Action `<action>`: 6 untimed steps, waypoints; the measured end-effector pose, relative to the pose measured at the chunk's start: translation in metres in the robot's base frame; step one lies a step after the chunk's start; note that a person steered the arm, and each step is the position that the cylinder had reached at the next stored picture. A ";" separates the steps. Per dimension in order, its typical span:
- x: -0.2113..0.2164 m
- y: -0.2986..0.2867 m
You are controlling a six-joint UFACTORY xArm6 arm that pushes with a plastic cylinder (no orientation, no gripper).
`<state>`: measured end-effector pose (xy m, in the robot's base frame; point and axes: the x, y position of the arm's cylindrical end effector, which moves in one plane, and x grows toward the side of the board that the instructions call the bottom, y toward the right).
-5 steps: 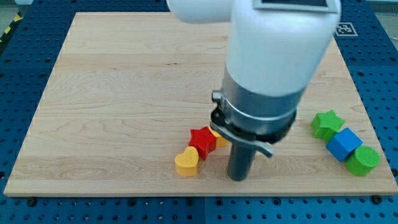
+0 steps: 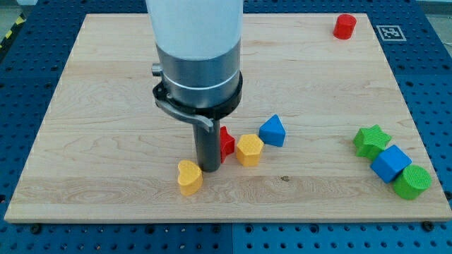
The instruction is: Push the red star above the yellow hexagon
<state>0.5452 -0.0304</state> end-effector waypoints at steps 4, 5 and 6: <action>-0.060 0.010; -0.052 0.010; -0.055 0.015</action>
